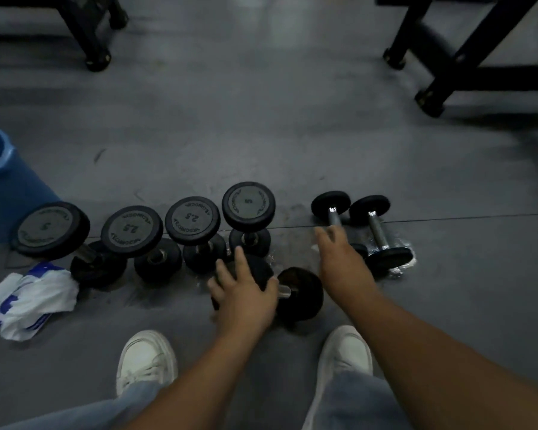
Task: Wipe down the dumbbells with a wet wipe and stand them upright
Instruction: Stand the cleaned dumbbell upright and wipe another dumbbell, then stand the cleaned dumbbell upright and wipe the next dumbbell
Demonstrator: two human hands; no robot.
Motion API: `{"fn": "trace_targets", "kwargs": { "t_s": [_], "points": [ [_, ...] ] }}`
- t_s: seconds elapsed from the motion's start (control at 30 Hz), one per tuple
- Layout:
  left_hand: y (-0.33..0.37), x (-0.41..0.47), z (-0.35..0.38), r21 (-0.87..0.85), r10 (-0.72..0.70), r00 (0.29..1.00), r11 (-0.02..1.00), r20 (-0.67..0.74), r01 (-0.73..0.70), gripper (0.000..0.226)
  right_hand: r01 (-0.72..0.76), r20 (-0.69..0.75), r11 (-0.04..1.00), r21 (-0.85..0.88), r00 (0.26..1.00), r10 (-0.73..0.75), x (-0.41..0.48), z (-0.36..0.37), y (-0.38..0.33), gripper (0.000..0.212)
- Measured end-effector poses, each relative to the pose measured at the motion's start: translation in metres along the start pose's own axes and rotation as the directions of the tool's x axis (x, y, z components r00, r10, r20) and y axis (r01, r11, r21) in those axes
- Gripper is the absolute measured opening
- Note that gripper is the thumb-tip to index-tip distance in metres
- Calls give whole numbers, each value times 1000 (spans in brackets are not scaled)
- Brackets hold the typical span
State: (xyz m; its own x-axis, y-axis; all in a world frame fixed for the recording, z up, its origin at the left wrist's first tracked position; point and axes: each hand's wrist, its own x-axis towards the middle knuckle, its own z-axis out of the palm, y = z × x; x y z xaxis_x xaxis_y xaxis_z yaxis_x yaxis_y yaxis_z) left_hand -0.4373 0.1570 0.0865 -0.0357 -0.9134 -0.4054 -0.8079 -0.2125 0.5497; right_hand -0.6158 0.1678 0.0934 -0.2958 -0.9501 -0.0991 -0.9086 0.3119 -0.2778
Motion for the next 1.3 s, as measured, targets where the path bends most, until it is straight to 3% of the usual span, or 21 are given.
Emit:
{"fn": "trace_targets", "kwargs": {
  "t_s": [0.1, 0.2, 0.4, 0.57, 0.63, 0.8, 0.9, 1.07, 1.2, 1.3],
  "points": [
    [35, -6, 3, 287, 184, 979, 937, 88, -202, 98, -9, -8, 999, -46, 1000, 8, -15, -18, 10, 67],
    [68, -4, 9, 505, 326, 926, 776, 192, -378, 100, -81, 8, 990, -116, 997, 83, -36, -36, 22, 71],
    [87, -12, 28, 536, 349, 877, 696, 330, -478, 106, -247, -39, 969, -8, 968, 246, -56, -36, 44, 69],
    [88, -12, 31, 564, 402, 781, 541, 478, -624, 121, -233, 3, 962, -139, 972, 236, -56, -28, 27, 78],
    [93, -10, 31, 560, 419, 733, 474, 535, -679, 126, -203, 80, 954, -220, 971, 225, -53, -40, 39, 77],
    [102, 1, 29, 578, 448, 655, 315, 609, -753, 133, 30, 373, 892, -451, 914, 158, -3, -93, 82, 87],
    [102, 8, 32, 533, 507, 589, 270, 629, -802, 130, 44, 370, 946, -323, 925, 84, -1, -90, 91, 89],
    [101, 17, 36, 489, 564, 532, 243, 632, -838, 117, -42, 137, 995, -92, 989, 54, -36, -19, 100, 87],
    [105, 20, 33, 472, 553, 511, 225, 658, -852, 117, -58, 119, 998, 9, 991, 57, -44, 22, 106, 91],
    [116, 34, 23, 461, 537, 461, 144, 707, -875, 118, -64, 114, 997, 34, 992, 60, -34, 29, 107, 95]
  ]
}}
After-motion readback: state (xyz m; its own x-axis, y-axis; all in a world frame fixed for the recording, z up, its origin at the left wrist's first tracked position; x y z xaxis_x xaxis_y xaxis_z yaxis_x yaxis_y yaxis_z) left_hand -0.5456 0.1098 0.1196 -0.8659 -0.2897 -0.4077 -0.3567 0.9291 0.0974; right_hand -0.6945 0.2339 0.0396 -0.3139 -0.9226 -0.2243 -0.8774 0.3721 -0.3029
